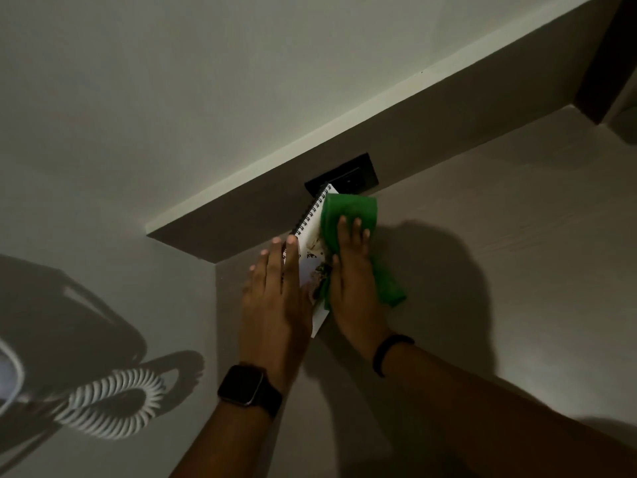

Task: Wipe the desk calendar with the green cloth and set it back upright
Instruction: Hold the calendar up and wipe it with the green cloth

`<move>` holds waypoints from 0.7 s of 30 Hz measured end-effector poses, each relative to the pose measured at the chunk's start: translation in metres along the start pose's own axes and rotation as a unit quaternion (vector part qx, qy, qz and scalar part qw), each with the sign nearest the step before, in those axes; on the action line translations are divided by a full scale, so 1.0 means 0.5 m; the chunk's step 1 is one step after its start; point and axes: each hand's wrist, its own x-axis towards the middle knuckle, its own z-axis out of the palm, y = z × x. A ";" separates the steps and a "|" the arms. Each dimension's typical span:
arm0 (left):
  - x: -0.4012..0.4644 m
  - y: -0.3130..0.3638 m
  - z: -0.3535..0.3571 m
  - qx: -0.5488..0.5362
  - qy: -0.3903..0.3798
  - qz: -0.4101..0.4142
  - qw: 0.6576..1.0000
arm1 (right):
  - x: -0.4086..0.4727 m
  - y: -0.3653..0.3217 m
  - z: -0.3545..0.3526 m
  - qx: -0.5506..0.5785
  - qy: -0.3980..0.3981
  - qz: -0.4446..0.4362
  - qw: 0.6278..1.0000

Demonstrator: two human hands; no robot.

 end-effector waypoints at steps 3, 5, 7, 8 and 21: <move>0.004 -0.002 -0.011 0.012 -0.018 0.015 1.000 | -0.030 0.012 0.023 -0.045 -0.058 -0.050 0.996; 0.003 -0.006 -0.011 0.010 -0.008 0.037 0.999 | -0.040 0.036 0.038 -0.134 -0.099 -0.048 0.985; 0.002 -0.008 -0.013 0.011 -0.005 0.049 0.999 | -0.023 0.055 0.041 -0.208 -0.071 -0.013 0.975; 0.002 -0.008 -0.014 0.018 -0.003 0.052 0.999 | -0.006 0.055 0.038 -0.205 -0.048 0.011 0.977; 0.000 -0.002 -0.012 0.035 -0.030 0.032 0.998 | -0.012 0.066 0.068 -0.129 0.038 -0.008 0.991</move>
